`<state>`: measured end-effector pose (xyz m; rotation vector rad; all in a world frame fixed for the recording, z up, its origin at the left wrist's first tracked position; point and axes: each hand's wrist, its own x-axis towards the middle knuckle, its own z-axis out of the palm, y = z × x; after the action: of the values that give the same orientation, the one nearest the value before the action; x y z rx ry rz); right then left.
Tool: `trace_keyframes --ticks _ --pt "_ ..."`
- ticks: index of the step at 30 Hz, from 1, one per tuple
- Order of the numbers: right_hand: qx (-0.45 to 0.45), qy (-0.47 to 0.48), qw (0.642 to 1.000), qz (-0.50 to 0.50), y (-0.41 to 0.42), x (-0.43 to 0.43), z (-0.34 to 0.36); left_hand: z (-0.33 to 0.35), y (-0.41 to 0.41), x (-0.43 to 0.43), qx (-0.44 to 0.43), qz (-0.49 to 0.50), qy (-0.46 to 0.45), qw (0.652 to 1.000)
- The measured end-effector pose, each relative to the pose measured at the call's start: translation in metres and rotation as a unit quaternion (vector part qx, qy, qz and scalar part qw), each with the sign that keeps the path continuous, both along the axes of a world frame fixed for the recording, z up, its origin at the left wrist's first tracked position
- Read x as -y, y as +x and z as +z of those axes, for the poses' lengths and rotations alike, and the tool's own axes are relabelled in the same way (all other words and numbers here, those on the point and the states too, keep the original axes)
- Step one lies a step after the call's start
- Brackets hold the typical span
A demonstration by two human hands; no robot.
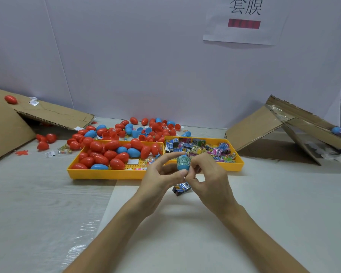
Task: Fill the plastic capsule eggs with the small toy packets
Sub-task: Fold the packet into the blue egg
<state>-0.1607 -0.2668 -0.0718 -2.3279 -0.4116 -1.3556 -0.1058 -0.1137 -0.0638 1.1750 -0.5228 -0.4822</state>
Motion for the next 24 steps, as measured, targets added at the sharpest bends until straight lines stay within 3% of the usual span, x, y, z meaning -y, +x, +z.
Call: trace_keyframes --ticks 6,11,13,16,21,24 --pt "-0.011 -0.007 1.000 0.010 0.000 -0.001 -0.002 0.000 -0.001 0.001 -0.006 0.026 -0.001 1.000" --pt "-0.030 0.149 0.988 0.035 0.000 -0.003 0.000 0.002 0.002 -0.002 -0.056 -0.004 -0.050 0.997" --pt "-0.059 0.233 0.970 0.046 0.001 0.000 0.002 0.003 0.003 -0.003 -0.065 -0.018 -0.054 0.996" --pt "-0.149 0.356 0.914 0.126 0.003 0.005 0.006 0.002 0.003 -0.003 -0.050 -0.024 -0.038 0.998" --pt "-0.224 0.404 0.863 0.205 0.003 0.017 0.008 0.002 0.002 -0.002 -0.032 -0.026 -0.016 0.999" --pt "-0.250 0.399 0.859 0.201 0.004 0.020 0.008 0.001 0.000 -0.002 -0.020 -0.025 -0.005 0.999"
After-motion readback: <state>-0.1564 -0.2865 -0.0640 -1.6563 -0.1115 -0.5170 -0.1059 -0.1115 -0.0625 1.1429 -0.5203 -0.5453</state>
